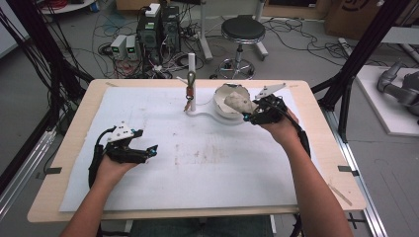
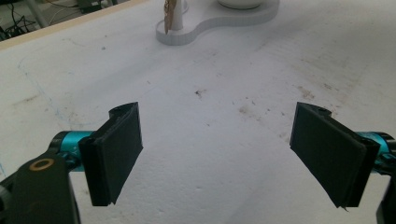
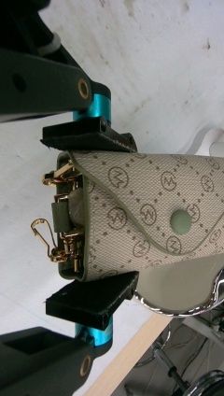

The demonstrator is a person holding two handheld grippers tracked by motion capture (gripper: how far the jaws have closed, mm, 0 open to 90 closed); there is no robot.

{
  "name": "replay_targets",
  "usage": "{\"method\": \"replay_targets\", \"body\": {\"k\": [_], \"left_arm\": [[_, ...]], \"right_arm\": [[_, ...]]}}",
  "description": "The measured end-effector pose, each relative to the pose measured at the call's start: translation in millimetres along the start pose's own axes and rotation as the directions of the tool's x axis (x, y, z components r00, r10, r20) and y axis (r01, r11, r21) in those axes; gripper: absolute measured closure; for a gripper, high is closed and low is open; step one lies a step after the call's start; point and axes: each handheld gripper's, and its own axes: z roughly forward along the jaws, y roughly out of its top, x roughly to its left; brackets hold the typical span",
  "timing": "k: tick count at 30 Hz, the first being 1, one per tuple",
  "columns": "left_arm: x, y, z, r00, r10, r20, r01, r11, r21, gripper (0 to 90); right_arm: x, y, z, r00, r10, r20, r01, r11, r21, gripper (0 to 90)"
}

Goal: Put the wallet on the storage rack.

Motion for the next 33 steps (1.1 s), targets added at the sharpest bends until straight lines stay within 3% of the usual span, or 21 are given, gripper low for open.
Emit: {"method": "replay_targets", "body": {"k": [10,14,24,33], "left_arm": [[0.1,-0.8,-0.1,1.0,0.002,0.004,-0.002,1.0,0.004,16.8],[0.8,-1.6,0.2,1.0,0.004,0.005,-0.004,1.0,0.009,16.8],[-0.6,-2.5,2.6,0.9999,0.005,0.009,-0.005,0.9998,0.018,16.8],[-2.1,-2.6,4.9,0.9998,0.016,0.014,-0.017,0.9994,0.03,16.8]], "right_arm": [[-0.9,22.7,27.2,0.9991,-0.03,0.029,0.028,0.996,0.082,36.5],[1.2,30.2,36.2,0.9965,-0.053,0.064,0.046,0.993,0.111,36.5],[-1.6,34.1,54.9,0.9923,-0.023,0.121,0.003,0.987,0.159,36.4],[-7.6,38.2,66.5,0.9917,0.008,0.128,-0.029,0.987,0.159,36.2]]}}
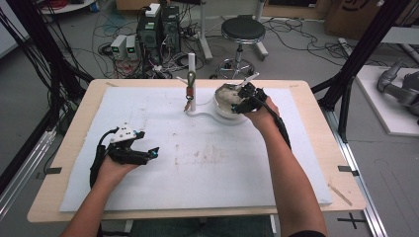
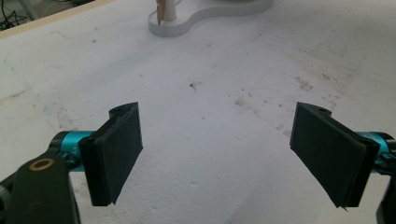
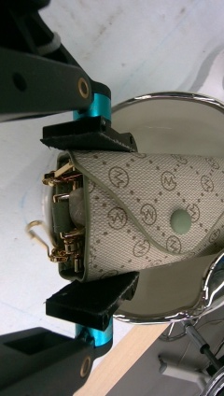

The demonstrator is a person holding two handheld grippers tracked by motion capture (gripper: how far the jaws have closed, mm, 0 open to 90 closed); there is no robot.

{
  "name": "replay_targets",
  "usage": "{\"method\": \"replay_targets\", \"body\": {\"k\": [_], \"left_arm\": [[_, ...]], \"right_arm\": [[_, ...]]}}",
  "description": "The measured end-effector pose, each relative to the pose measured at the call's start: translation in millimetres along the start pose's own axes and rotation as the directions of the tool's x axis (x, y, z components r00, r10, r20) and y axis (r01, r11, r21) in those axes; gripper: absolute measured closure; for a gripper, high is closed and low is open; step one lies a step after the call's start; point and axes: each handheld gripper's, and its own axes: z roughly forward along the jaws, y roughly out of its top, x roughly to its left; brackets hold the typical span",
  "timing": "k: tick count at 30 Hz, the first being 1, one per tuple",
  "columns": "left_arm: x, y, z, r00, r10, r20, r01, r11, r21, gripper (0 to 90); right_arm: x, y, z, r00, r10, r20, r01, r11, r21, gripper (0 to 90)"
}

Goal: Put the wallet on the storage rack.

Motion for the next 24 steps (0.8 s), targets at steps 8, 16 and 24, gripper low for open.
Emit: {"method": "replay_targets", "body": {"k": [8,16,24], "left_arm": [[1.4,-0.6,-2.1,1.0,-0.003,-0.007,0.003,1.0,-0.004,16.8],[1.1,-0.9,-3.7,1.0,-0.004,-0.005,0.004,1.0,-0.009,16.8],[0.7,0.0,-5.8,1.0,0.001,-0.007,-0.001,0.9999,-0.011,16.8]], "right_arm": [[2.5,8.6,9.1,0.9997,-0.005,0.023,0.004,0.999,0.038,34.7],[7.1,8.1,1.4,0.9991,0.012,0.041,-0.013,1.0,0.024,27.3],[2.3,0.0,-21.1,0.9992,0.038,0.011,-0.039,0.999,0.011,21.5]]}}
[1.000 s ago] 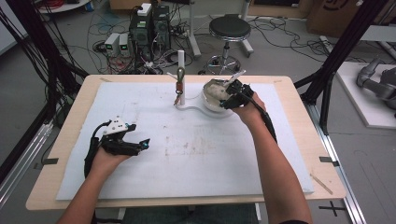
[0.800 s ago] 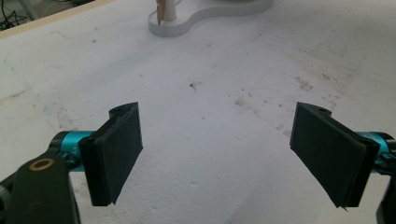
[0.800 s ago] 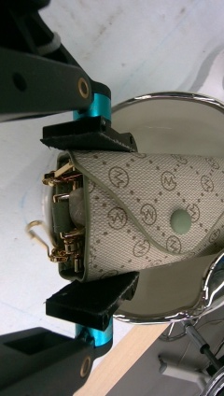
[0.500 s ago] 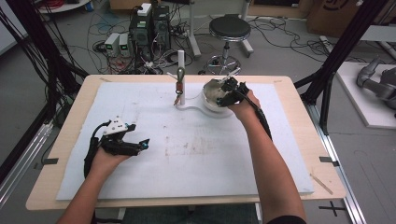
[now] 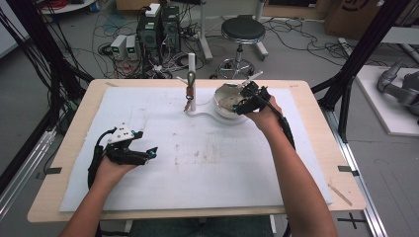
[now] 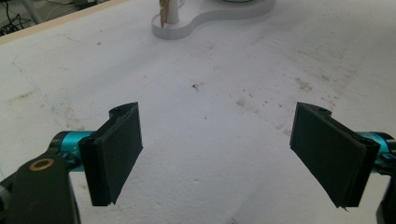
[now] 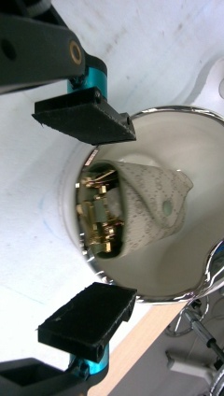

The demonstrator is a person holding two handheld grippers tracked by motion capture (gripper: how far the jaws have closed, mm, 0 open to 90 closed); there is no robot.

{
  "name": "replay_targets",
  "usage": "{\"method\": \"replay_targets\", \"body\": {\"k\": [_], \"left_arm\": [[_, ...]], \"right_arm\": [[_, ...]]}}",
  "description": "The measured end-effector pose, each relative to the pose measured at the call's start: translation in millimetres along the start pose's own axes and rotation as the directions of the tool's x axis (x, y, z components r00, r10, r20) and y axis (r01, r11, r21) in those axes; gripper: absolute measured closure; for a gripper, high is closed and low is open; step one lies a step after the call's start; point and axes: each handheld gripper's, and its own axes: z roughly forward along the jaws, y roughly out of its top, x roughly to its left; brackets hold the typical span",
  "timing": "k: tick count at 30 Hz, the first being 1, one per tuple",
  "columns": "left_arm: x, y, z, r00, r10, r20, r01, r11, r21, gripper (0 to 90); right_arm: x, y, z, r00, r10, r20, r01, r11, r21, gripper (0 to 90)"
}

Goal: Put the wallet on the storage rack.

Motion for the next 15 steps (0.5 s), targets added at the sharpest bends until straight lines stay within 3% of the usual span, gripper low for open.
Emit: {"method": "replay_targets", "body": {"k": [8,11,15], "left_arm": [[0.9,-0.2,-1.7,1.0,-0.004,-0.005,0.004,1.0,-0.008,16.8],[0.4,0.0,-2.1,1.0,-0.005,-0.004,0.005,1.0,-0.009,16.8],[0.0,0.4,-2.2,1.0,0.0,-0.003,0.0,1.0,-0.008,16.8]], "right_arm": [[-7.3,-12.2,-23.3,0.9974,0.027,-0.067,-0.028,1.0,-0.008,21.2],[-5.5,-21.6,-33.9,0.997,0.029,-0.071,-0.036,0.994,-0.099,21.3],[-4.0,-29.0,-40.5,0.9938,0.04,-0.104,-0.047,0.996,-0.071,21.3]]}}
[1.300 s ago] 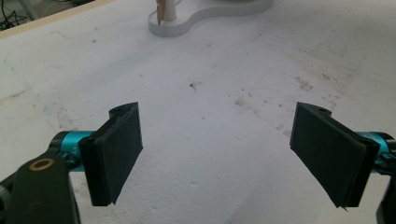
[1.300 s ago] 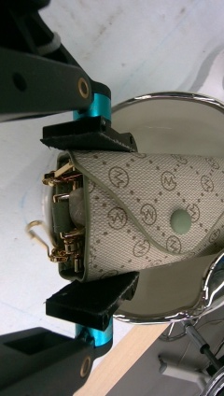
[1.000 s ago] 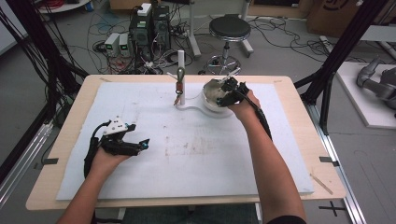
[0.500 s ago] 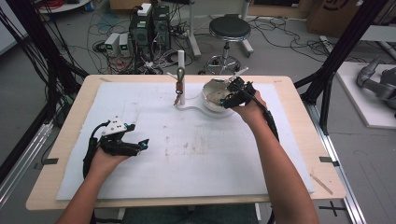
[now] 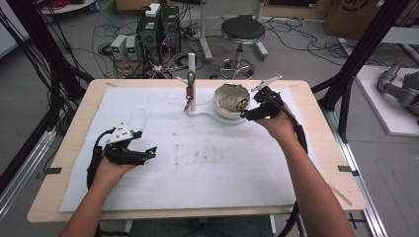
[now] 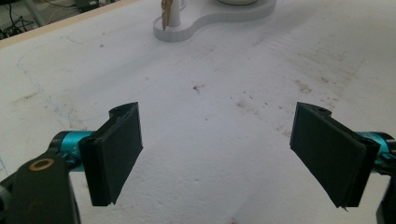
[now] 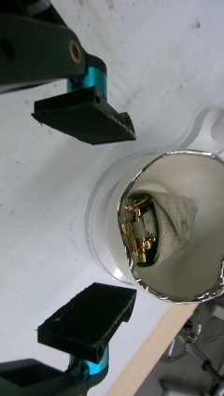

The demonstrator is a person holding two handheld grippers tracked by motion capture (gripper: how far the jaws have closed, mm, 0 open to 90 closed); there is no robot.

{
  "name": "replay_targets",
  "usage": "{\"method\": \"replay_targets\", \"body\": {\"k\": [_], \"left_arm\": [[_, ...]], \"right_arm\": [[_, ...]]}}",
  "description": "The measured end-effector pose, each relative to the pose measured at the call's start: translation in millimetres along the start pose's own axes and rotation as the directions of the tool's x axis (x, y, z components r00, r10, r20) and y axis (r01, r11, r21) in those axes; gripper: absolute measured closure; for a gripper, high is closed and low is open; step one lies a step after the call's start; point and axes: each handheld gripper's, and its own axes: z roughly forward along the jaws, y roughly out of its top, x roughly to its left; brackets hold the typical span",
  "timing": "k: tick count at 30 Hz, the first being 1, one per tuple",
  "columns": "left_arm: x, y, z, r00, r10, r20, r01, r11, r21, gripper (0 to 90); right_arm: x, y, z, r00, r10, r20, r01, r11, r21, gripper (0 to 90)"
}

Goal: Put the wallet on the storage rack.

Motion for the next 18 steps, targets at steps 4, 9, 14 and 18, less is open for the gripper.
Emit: {"method": "replay_targets", "body": {"k": [4,9,14,18], "left_arm": [[0.0,0.0,0.0,1.0,-0.001,-0.001,0.001,1.0,-0.002,16.8],[0.4,-0.2,-1.0,1.0,-0.004,-0.007,0.004,0.9999,-0.01,16.8],[1.6,-0.5,-2.5,0.9998,-0.011,-0.015,0.011,0.9997,-0.024,16.8],[2.4,-0.8,-3.4,0.9997,-0.015,-0.019,0.015,0.9995,-0.027,16.8]], "right_arm": [[4.1,-11.7,-9.1,1.0,-0.006,-0.007,0.005,0.997,-0.073,21.3],[6.2,-29.4,-20.2,0.9996,0.003,-0.028,-0.007,0.993,-0.122,21.3],[8.0,-42.8,-27.3,0.9993,0.019,-0.034,-0.024,0.987,-0.161,21.3],[9.6,-55.8,-32.9,0.9988,0.026,-0.041,-0.034,0.981,-0.19,21.3]]}}
